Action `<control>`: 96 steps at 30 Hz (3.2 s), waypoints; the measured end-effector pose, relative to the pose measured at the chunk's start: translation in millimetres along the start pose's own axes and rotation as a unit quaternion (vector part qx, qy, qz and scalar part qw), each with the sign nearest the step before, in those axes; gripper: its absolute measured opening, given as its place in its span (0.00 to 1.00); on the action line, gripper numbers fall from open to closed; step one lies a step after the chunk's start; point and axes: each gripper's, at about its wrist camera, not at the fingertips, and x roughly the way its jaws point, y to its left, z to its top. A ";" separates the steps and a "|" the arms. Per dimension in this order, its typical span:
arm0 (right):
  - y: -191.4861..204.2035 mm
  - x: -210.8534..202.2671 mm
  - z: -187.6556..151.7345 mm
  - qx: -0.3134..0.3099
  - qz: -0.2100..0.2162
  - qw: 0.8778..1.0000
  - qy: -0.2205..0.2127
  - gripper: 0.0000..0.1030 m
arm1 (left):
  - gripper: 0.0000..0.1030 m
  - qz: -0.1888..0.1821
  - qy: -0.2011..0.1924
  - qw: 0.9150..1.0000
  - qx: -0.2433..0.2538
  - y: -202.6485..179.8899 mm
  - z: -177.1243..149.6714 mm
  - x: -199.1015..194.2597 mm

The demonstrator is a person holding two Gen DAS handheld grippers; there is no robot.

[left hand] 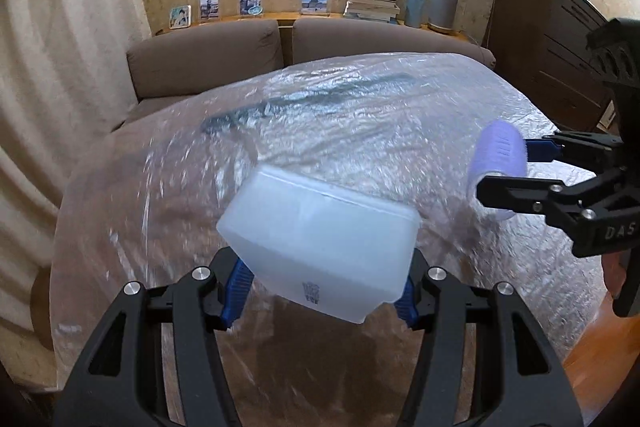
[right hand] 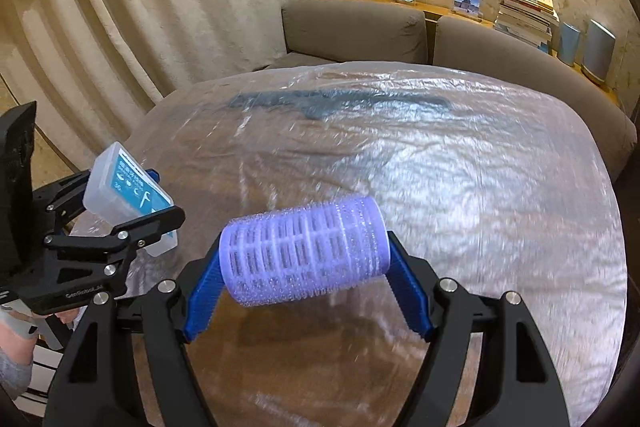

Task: Collect trash
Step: 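Carry the white box and purple roller over the white bin with both tools, then lower the white box and purple roller into the bin and open both tools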

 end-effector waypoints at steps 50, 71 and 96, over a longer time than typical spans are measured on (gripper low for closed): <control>48.5 -108.1 -141.8 -0.011 0.025 1.000 0.010 0.71 | 0.57 0.047 0.008 0.999 -0.011 -73.1 -114.4 -110.4; 63.5 -107.8 -203.0 -0.024 0.058 0.995 0.081 0.71 | 0.57 -0.012 0.056 0.998 0.026 -98.9 -168.6 -122.6; 66.2 -26.1 -246.7 -0.041 0.031 0.987 0.150 0.71 | 0.57 -0.021 0.144 0.988 0.054 -115.8 -219.6 -36.9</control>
